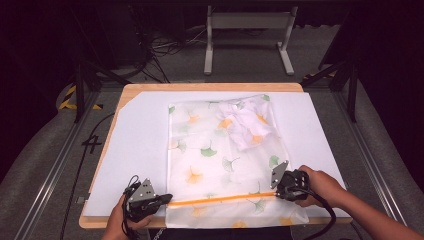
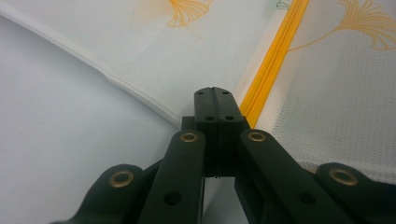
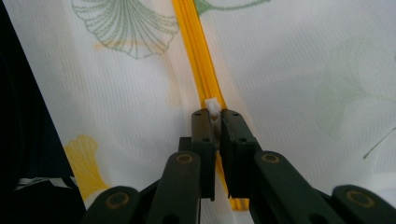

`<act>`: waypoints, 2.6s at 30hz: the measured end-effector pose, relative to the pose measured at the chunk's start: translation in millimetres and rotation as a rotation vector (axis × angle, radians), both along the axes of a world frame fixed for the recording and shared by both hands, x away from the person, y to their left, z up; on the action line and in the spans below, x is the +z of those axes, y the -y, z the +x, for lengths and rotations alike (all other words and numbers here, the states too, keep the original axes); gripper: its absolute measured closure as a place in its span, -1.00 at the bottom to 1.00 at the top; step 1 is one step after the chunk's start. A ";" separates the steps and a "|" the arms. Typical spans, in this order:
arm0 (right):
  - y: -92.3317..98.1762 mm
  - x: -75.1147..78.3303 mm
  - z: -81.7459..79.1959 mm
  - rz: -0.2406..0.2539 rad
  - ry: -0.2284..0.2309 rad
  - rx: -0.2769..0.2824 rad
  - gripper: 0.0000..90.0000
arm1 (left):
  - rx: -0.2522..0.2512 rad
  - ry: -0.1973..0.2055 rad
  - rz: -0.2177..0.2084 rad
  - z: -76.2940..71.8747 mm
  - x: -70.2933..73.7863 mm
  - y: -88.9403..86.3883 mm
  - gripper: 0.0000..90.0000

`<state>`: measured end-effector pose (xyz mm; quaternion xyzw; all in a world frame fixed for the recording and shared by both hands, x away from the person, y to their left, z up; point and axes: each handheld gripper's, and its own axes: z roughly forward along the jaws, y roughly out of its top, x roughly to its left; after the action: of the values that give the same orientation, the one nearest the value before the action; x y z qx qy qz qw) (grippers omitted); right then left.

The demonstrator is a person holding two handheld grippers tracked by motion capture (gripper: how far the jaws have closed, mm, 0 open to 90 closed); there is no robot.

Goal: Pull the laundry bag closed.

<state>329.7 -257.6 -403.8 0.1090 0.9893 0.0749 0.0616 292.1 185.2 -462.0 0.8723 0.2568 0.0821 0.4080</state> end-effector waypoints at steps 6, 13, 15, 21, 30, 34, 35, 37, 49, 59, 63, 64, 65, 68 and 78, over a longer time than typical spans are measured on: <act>9.3 0.4 -2.3 0.002 0.004 -0.020 0.87 | 0.003 0.000 0.001 -0.3 0.1 0.4 1.00; 15.3 0.7 -1.9 0.009 0.001 -0.030 0.87 | 0.004 0.000 0.001 -0.3 0.1 0.4 1.00; 16.4 0.6 -2.1 0.005 0.008 -0.036 0.87 | 0.004 -0.001 0.001 -0.3 0.1 0.3 1.00; 21.3 1.1 -1.8 0.000 0.008 -0.042 0.87 | 0.003 -0.001 0.000 -0.2 0.1 0.3 1.00; 25.8 4.9 -2.0 0.020 0.016 -0.056 0.87 | 0.003 0.001 0.001 -0.3 0.1 0.5 1.00; 27.3 6.0 -3.2 0.025 0.013 -0.060 0.87 | 0.001 0.001 0.003 -0.2 0.3 0.5 1.00; 27.6 5.6 -3.0 0.017 0.018 -0.056 0.87 | 0.002 0.001 0.003 -0.2 0.3 0.5 1.00; 27.9 5.8 -3.3 0.021 0.020 -0.059 0.87 | 0.002 0.001 0.003 -0.2 0.2 0.5 1.00; 28.5 10.2 -5.8 -0.009 0.026 -0.067 0.87 | 0.002 -0.001 0.003 -0.1 0.3 0.5 1.00; 33.6 12.3 -6.4 0.012 0.021 -0.076 0.87 | 0.000 -0.004 0.000 0.3 0.2 0.0 1.00; 38.3 11.5 -8.5 0.029 0.028 -0.089 0.87 | 0.002 -0.005 -0.001 0.1 0.1 0.1 1.00; 39.2 10.7 -9.2 0.004 0.034 -0.095 0.87 | 0.004 0.000 0.003 -0.1 0.4 -0.1 1.00; 40.4 8.5 -9.8 -0.040 0.055 -0.090 0.87 | 0.004 -0.002 -0.001 0.2 0.1 -0.4 1.00; 50.7 6.8 -9.7 0.058 0.029 -0.118 0.87 | 0.001 -0.003 0.000 0.6 0.3 -1.1 1.00; 57.9 7.8 -9.9 0.084 0.015 -0.138 0.87 | 0.002 -0.006 -0.005 0.9 0.1 -1.4 1.00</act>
<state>319.7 -315.5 -396.0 0.1790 0.9749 0.1128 0.0696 293.1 186.6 -461.9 0.8712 0.2593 0.0791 0.4094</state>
